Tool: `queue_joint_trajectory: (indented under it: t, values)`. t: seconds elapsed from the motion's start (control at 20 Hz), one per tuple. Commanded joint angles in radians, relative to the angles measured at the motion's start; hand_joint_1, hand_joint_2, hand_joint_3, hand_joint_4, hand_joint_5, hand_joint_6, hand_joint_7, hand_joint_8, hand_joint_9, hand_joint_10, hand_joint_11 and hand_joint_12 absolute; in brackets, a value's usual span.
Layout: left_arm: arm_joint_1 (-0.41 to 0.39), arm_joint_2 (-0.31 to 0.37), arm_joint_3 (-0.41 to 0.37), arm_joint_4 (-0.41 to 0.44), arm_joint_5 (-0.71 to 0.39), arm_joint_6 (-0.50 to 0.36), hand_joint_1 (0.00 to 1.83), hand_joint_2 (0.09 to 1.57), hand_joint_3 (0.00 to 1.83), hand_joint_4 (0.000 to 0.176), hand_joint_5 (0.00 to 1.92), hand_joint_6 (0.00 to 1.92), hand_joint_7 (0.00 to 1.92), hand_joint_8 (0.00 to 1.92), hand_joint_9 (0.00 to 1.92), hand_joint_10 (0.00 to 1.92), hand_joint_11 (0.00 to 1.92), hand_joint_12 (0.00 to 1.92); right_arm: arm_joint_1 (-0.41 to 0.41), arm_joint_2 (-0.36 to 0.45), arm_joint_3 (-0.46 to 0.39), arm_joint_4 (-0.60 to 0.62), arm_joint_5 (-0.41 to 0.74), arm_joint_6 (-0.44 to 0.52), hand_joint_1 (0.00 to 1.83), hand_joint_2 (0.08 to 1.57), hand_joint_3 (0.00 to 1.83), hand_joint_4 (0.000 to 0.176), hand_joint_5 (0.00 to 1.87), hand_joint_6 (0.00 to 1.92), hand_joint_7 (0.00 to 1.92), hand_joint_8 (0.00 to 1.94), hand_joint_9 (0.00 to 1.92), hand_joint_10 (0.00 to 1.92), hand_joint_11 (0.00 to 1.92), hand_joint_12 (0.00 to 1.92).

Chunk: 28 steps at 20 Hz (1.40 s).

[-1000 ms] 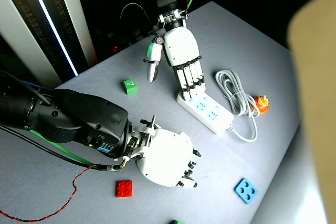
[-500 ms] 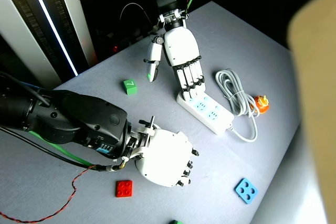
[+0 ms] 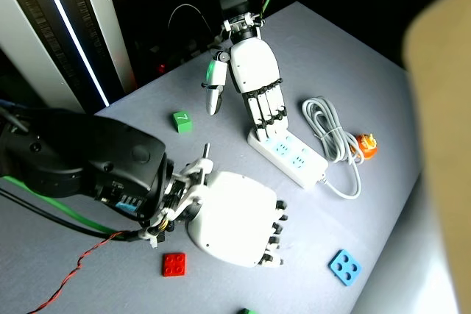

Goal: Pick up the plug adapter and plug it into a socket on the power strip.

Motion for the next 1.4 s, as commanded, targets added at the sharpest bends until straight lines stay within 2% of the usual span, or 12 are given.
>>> queue_joint_trajectory:
  t: [0.0, 0.2, 0.4, 0.55, 0.65, 0.85, 1.0, 1.1, 1.15, 1.2, 1.25, 1.35]
  values:
    - [-0.002, -0.004, 0.003, 0.021, 0.005, -0.007, 0.00, 1.23, 0.00, 0.000, 0.00, 0.00, 0.01, 0.00, 0.00, 0.00, 0.00, 0.00, 0.031, 0.003, -0.006, -0.018, 0.045, -0.022, 1.37, 1.13, 0.00, 0.000, 0.95, 1.03, 1.00, 0.96, 0.80, 1.29, 0.50, 1.36]
    - [0.000, -0.004, 0.006, 0.021, 0.008, -0.007, 0.00, 1.23, 0.00, 0.000, 0.00, 0.00, 0.00, 0.00, 0.00, 0.00, 0.00, 0.00, 0.077, -0.009, -0.048, -0.019, 0.089, -0.166, 1.37, 1.11, 0.00, 0.000, 0.97, 1.01, 1.04, 0.88, 0.83, 1.24, 0.52, 1.35]
    - [0.004, -0.004, 0.007, 0.021, 0.010, -0.007, 0.00, 1.22, 0.00, 0.000, 0.00, 0.00, 0.01, 0.00, 0.00, 0.00, 0.00, 0.00, 0.083, -0.009, -0.100, -0.391, 0.171, -0.035, 1.37, 1.12, 0.00, 0.000, 0.94, 1.04, 1.02, 0.94, 0.82, 1.26, 0.51, 1.36]
    - [0.004, -0.004, 0.008, 0.021, 0.011, -0.007, 0.00, 1.23, 0.00, 0.000, 0.00, 0.00, 0.01, 0.00, 0.00, 0.00, 0.00, 0.00, 0.078, 0.014, -0.139, -0.786, 0.186, 0.241, 1.37, 1.12, 0.00, 0.000, 0.95, 1.04, 1.02, 0.94, 0.81, 1.26, 0.52, 1.37]
    - [0.005, -0.004, 0.008, 0.021, 0.013, -0.007, 0.00, 1.23, 0.00, 0.000, 0.00, 0.00, 0.02, 0.00, 0.00, 0.00, 0.00, 0.00, 0.069, 0.033, -0.161, -1.068, 0.172, 0.491, 1.37, 1.12, 0.00, 0.000, 0.94, 1.04, 1.02, 0.94, 0.81, 1.26, 0.52, 1.37]
    - [0.005, -0.004, 0.010, 0.021, 0.018, -0.007, 0.00, 1.23, 0.00, 0.000, 0.00, 0.00, 0.00, 0.00, 0.00, 0.00, 0.00, 0.00, 0.097, 0.050, -0.135, -1.109, -0.033, 0.812, 1.37, 1.11, 0.00, 0.000, 0.97, 0.99, 1.04, 0.89, 0.84, 1.24, 0.52, 1.35]
    - [0.005, -0.004, 0.009, 0.021, 0.021, -0.007, 0.00, 1.23, 0.00, 0.000, 0.00, 0.00, 0.02, 0.01, 0.01, 0.00, 0.00, 0.00, 0.098, 0.054, -0.122, -1.129, -0.010, 0.913, 1.37, 1.12, 0.00, 0.000, 0.95, 1.03, 1.02, 0.94, 0.82, 1.26, 0.52, 1.37]
    - [0.006, -0.004, 0.009, 0.021, 0.023, -0.007, 0.00, 1.22, 0.00, 0.000, 0.00, 0.00, 0.01, 0.00, 0.00, 0.00, 0.00, 0.00, 0.086, 0.064, -0.127, -1.369, 0.102, 1.104, 1.37, 1.12, 0.00, 0.000, 0.95, 1.04, 1.02, 0.93, 0.81, 1.26, 0.52, 1.36]
    - [0.006, -0.004, 0.009, 0.021, 0.024, -0.007, 0.00, 1.22, 0.00, 0.000, 0.00, 0.00, 0.01, 0.00, 0.00, 0.00, 0.00, 0.00, 0.079, 0.077, -0.129, -1.609, 0.175, 1.317, 1.37, 1.12, 0.00, 0.000, 0.96, 1.04, 1.02, 0.92, 0.82, 1.26, 0.52, 1.36]
    - [0.006, -0.004, 0.009, 0.021, 0.024, -0.007, 0.00, 1.22, 0.00, 0.000, 0.00, 0.00, 0.01, 0.00, 0.00, 0.00, 0.00, 0.00, 0.080, 0.085, -0.129, -1.722, 0.205, 1.438, 1.37, 1.12, 0.00, 0.000, 0.95, 1.05, 1.01, 0.93, 0.81, 1.27, 0.50, 1.37]
    - [0.006, -0.003, 0.009, 0.021, 0.024, -0.007, 0.00, 1.23, 0.00, 0.000, 0.00, 0.00, 0.01, 0.00, 0.00, 0.00, 0.00, 0.00, 0.089, 0.091, -0.129, -1.814, 0.186, 1.566, 1.37, 1.12, 0.00, 0.000, 0.95, 1.05, 1.01, 0.94, 0.81, 1.27, 0.50, 1.38]
    - [0.005, -0.004, 0.010, 0.021, 0.025, -0.007, 0.00, 1.23, 0.00, 0.000, 0.00, 0.00, 0.02, 0.00, 0.00, 0.00, 0.00, 0.00, 0.126, 0.073, -0.119, -1.832, -0.061, 1.634, 1.37, 1.12, 0.00, 0.000, 0.95, 1.04, 1.02, 0.90, 0.83, 1.25, 0.54, 1.35]
